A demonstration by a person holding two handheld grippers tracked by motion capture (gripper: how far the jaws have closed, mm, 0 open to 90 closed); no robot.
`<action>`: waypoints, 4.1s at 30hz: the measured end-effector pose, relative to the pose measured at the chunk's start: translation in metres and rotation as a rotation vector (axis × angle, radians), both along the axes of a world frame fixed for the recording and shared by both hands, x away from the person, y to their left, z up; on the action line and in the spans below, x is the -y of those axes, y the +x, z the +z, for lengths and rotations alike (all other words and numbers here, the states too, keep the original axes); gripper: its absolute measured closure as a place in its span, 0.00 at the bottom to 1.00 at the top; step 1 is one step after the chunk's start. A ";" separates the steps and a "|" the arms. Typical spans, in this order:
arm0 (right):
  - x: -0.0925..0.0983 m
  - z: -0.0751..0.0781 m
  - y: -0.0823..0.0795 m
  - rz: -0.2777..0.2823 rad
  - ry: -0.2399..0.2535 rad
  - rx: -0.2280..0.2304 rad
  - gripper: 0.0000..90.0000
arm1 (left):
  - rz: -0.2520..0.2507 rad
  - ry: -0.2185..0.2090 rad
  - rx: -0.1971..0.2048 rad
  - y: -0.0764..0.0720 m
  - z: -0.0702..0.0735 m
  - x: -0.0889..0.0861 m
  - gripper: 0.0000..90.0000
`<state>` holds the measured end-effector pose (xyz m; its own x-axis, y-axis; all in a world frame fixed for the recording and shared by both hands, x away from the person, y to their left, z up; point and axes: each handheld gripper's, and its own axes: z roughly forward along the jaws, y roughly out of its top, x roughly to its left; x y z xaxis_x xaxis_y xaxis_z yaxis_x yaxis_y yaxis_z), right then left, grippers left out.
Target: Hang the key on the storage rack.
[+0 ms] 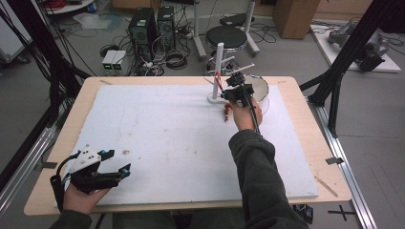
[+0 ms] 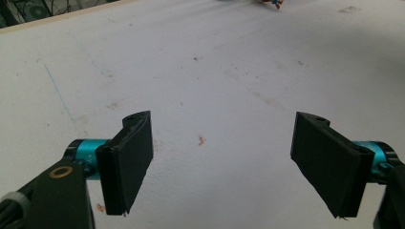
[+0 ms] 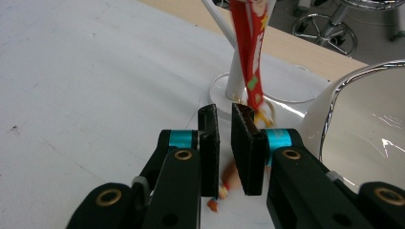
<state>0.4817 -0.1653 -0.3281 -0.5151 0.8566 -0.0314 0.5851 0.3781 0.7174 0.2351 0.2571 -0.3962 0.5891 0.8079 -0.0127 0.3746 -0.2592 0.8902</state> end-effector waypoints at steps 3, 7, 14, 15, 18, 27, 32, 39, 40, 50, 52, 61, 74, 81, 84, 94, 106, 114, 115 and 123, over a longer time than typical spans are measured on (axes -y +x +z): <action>0.001 0.000 0.000 0.003 0.003 0.003 0.90 | 0.000 0.002 0.000 0.000 0.000 0.000 0.25; 0.002 0.000 0.000 0.007 0.011 0.003 0.89 | 0.001 0.001 -0.001 0.001 0.000 0.000 0.25; 0.006 0.001 0.000 0.024 0.048 -0.002 0.85 | -0.002 0.002 -0.005 0.003 -0.001 0.001 0.25; 0.007 0.001 0.000 0.030 0.049 0.001 0.84 | -0.002 0.002 -0.005 0.003 -0.001 0.001 0.25; 0.010 0.001 -0.001 0.036 0.071 -0.001 0.82 | -0.001 0.003 -0.005 0.004 -0.001 0.002 0.25; 0.027 -0.006 -0.002 0.060 0.141 -0.004 0.77 | -0.005 0.007 -0.009 0.006 -0.001 0.004 0.25; 0.032 -0.008 -0.006 0.075 0.169 -0.003 0.72 | -0.002 0.006 -0.008 0.006 -0.001 0.004 0.25; 0.036 -0.009 -0.012 0.092 0.192 -0.003 0.67 | -0.003 0.006 -0.009 0.005 -0.002 0.004 0.25; 0.036 -0.009 -0.012 0.092 0.192 -0.003 0.67 | -0.003 0.006 -0.009 0.005 -0.002 0.004 0.25; 0.044 -0.010 -0.020 0.111 0.222 0.006 0.62 | -0.003 0.009 -0.006 0.004 -0.002 0.003 0.25; 0.045 -0.011 -0.022 0.114 0.230 0.000 0.61 | 0.000 0.006 -0.007 0.003 -0.002 0.002 0.25; 0.050 -0.010 -0.028 0.116 0.266 0.012 0.56 | 0.003 0.008 -0.005 0.003 -0.002 0.001 0.25; 0.056 -0.013 -0.035 0.133 0.292 0.008 0.48 | 0.003 0.008 -0.003 0.002 -0.002 0.001 0.25; 0.056 -0.013 -0.039 0.137 0.295 0.009 0.44 | 0.008 0.008 -0.002 0.001 -0.001 0.000 0.25; 0.056 -0.015 -0.041 0.139 0.292 0.009 0.43 | 0.008 0.008 -0.002 0.002 -0.001 0.000 0.25; 0.058 -0.022 -0.045 0.149 0.302 -0.002 0.36 | 0.007 0.009 -0.005 0.001 -0.001 0.001 0.25; 0.061 -0.023 -0.057 0.159 0.309 0.011 0.31 | 0.000 0.009 -0.002 0.001 -0.001 0.003 0.25; 0.064 -0.028 -0.061 0.159 0.309 0.006 0.26 | 0.006 0.010 -0.002 0.000 -0.001 0.000 0.25; 0.064 -0.029 -0.061 0.157 0.309 0.002 0.26 | 0.008 0.010 -0.004 0.000 -0.001 0.000 0.25; 0.062 -0.028 -0.066 0.170 0.305 0.001 0.24 | 0.013 0.005 -0.003 -0.001 -0.001 -0.001 0.25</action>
